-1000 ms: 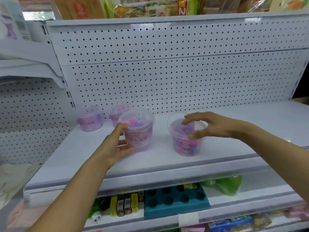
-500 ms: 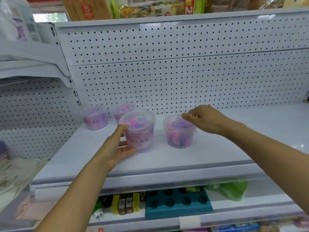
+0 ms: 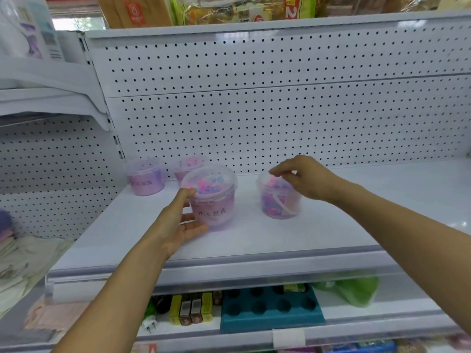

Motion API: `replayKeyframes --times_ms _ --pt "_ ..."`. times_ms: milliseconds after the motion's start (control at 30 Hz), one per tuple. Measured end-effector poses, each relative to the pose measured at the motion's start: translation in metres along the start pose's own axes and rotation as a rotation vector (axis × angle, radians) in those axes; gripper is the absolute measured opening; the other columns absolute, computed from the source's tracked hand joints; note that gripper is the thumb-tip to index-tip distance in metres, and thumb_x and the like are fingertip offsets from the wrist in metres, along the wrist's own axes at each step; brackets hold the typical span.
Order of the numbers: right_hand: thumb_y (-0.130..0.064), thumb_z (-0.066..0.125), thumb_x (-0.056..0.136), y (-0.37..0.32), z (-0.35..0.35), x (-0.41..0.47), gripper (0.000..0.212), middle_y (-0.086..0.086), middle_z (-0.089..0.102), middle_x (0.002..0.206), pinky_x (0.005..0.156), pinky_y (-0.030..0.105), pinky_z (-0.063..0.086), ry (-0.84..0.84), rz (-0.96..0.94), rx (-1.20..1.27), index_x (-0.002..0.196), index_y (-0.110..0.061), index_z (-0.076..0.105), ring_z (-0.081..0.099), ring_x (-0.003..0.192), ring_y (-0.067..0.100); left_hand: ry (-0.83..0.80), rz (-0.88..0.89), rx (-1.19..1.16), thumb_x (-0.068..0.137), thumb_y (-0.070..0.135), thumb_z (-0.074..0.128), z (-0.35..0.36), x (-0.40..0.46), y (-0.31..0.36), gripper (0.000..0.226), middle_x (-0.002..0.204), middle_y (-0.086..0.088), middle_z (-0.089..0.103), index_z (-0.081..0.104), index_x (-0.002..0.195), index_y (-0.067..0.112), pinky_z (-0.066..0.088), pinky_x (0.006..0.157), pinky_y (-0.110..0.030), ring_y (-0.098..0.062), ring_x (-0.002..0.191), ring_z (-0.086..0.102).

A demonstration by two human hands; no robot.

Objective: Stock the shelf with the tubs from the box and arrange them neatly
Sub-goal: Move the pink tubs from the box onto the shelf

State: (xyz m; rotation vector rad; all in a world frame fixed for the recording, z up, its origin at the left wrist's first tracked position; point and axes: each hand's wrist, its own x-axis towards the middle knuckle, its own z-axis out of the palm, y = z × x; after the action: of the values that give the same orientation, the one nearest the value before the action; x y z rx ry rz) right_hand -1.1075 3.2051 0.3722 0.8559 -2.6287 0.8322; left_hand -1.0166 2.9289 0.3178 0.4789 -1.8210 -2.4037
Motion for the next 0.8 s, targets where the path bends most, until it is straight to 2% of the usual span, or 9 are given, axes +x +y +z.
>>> replayKeyframes --times_ms 33,100,200,267,333,400,500,633,800 --pt "-0.001 0.047 0.087 0.005 -0.006 0.0 0.041 -0.003 0.062 0.126 0.093 0.022 0.038 -0.041 0.037 0.036 0.116 -0.02 0.067 0.053 0.116 0.012 0.003 -0.002 0.001 0.082 0.042 0.066 -0.002 0.0 0.0 0.04 0.103 -0.016 0.057 0.055 0.108 0.013 0.059 0.077 -0.042 -0.03 0.087 0.066" --pt "-0.001 0.052 0.079 0.018 -0.018 -0.002 0.054 -0.008 0.051 0.136 0.096 0.024 0.036 -0.242 0.121 0.037 0.123 -0.032 0.061 0.045 0.123 0.011 0.013 -0.009 0.003 0.082 0.043 0.066 -0.005 0.0 -0.001 0.041 0.105 -0.017 0.057 0.055 0.108 0.014 0.059 0.074 -0.041 -0.03 0.088 0.066" --pt "-0.013 0.07 0.069 0.022 -0.022 -0.008 0.076 -0.016 0.036 0.137 0.099 0.028 0.033 -0.466 0.188 -0.046 0.133 -0.046 0.045 0.032 0.127 0.01 0.025 -0.023 -0.008 0.081 0.043 0.066 -0.009 0.001 -0.002 0.041 0.106 -0.019 0.056 0.055 0.107 0.013 0.059 0.07 -0.039 -0.031 0.088 0.066" --pt "-0.033 0.08 0.062 0.02 -0.012 -0.009 0.092 -0.012 0.031 0.139 0.104 0.034 0.032 -0.446 0.117 -0.192 0.14 -0.044 0.032 0.024 0.129 0.014 0.03 -0.03 -0.019 0.081 0.043 0.066 -0.01 0.002 -0.002 0.042 0.107 -0.02 0.056 0.054 0.108 0.013 0.059 0.07 -0.039 -0.032 0.088 0.066" --pt "-0.049 0.08 0.058 0.018 0.007 -0.012 0.104 -0.008 0.026 0.143 0.102 0.041 0.039 -0.344 0.056 -0.346 0.144 -0.04 0.023 0.019 0.131 0.017 0.034 -0.032 -0.02 0.081 0.043 0.066 -0.01 0.004 -0.002 0.044 0.107 -0.02 0.056 0.054 0.11 0.013 0.059 0.071 -0.039 -0.032 0.089 0.066" --pt "-0.057 0.073 0.063 0.013 0.027 -0.013 0.097 -0.004 0.029 0.143 0.086 0.042 0.05 -0.165 0.009 -0.488 0.144 -0.034 0.024 0.024 0.13 0.021 0.04 -0.032 -0.021 0.081 0.043 0.066 -0.011 0.005 -0.001 0.046 0.107 -0.02 0.055 0.053 0.113 0.012 0.058 0.071 -0.04 -0.032 0.089 0.066" --pt "-0.064 0.057 0.076 0.006 0.045 -0.007 0.077 -0.001 0.044 0.132 0.066 0.034 0.052 0.001 -0.005 -0.62 0.137 -0.024 0.033 0.037 0.119 0.024 0.043 -0.028 -0.021 0.082 0.043 0.066 -0.013 0.008 0.0 0.048 0.108 -0.02 0.056 0.052 0.115 0.011 0.058 0.073 -0.041 -0.033 0.091 0.065" --pt "-0.051 0.059 0.078 -0.001 0.041 0.007 0.066 0.002 0.051 0.122 0.068 0.033 0.046 -0.075 -0.005 -0.646 0.132 -0.021 0.038 0.042 0.111 0.026 0.064 -0.028 -0.015 0.082 0.042 0.066 -0.017 0.011 0.002 0.045 0.108 -0.021 0.056 0.053 0.111 0.011 0.058 0.077 -0.043 -0.034 0.091 0.064" --pt "-0.034 0.06 0.074 -0.006 0.013 0.018 0.057 -0.007 0.055 0.121 0.071 0.03 0.034 -0.244 0.018 -0.584 0.129 -0.034 0.045 0.05 0.104 0.019 0.065 -0.029 -0.013 0.081 0.043 0.067 -0.019 0.013 0.001 0.045 0.107 -0.021 0.056 0.053 0.11 0.011 0.058 0.075 -0.042 -0.033 0.09 0.065"
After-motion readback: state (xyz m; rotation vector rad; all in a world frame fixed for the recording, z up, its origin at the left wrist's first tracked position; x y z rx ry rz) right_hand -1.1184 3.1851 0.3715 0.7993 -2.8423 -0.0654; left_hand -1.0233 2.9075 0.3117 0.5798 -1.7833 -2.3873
